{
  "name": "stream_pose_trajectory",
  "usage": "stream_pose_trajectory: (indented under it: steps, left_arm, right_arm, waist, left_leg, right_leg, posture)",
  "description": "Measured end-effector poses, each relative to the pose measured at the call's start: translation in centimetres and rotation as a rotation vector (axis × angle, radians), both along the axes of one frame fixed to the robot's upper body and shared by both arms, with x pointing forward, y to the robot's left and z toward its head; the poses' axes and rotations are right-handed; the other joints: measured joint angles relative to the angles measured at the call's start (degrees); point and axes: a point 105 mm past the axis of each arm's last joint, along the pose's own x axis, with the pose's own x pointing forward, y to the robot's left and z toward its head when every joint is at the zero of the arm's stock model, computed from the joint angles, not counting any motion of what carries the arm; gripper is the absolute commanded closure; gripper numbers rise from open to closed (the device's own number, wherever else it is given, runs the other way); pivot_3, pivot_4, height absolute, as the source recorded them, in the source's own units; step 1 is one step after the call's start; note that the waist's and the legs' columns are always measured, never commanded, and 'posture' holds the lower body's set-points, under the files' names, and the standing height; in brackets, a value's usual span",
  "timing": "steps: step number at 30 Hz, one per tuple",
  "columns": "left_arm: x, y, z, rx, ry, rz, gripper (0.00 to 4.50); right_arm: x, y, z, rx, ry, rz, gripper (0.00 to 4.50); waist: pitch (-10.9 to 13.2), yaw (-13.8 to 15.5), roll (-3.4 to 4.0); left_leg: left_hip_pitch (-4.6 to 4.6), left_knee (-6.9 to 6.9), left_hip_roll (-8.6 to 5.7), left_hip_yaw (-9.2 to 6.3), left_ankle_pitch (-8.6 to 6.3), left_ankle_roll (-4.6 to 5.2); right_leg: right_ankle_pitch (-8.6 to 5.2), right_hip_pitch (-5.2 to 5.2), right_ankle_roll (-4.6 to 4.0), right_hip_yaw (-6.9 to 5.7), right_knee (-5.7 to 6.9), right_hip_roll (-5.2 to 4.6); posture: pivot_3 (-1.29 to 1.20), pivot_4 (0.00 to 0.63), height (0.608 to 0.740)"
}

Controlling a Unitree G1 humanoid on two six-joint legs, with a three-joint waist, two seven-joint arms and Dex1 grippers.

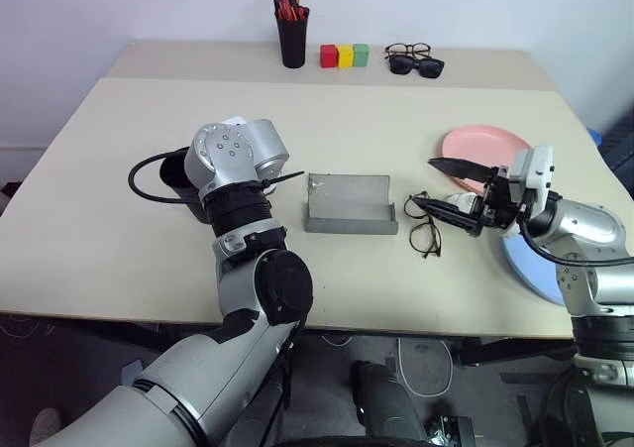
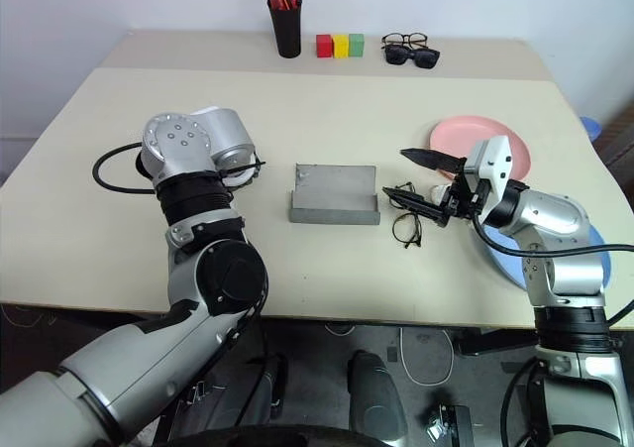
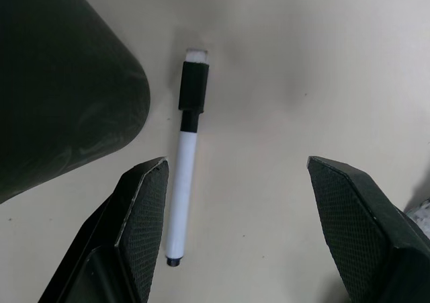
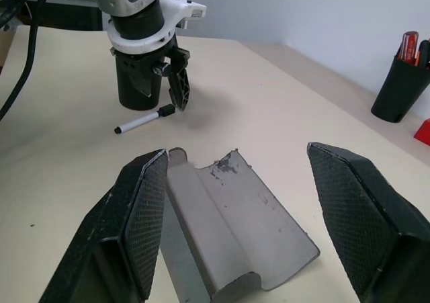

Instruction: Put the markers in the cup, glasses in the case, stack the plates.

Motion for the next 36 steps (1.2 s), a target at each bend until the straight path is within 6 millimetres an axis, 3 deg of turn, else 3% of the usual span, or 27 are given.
stream_pose_trajectory:
  steps: [26,36]
  left_arm:
    - [-0.2,0.3,-1.5,-0.024,0.067,0.034,1.17]
    - [0.4,-1.3,-1.1,0.060,0.019,-0.106,1.17]
  right_arm:
    - [0.3,0.0,0.2,-0.003,-0.007,0.008,1.13]
    - [0.3,-0.1,0.0,-0.003,0.000,0.008,1.13]
  waist:
    - [0.0,0.0,-0.02]
    - [0.0,-0.1,-0.03]
  left_leg:
    - [0.00,-0.02,-0.01,0.00,0.02,-0.03]
    - [0.00,-0.02,-0.01,0.00,0.02,-0.04]
  right_leg:
    - [0.02,0.00,-0.03,0.00,0.00,-0.01]
    - [0.02,-0.01,-0.03,0.00,0.00,0.00]
  posture:
    - [0.00,0.150,0.740]
    - [0.00,0.150,0.740]
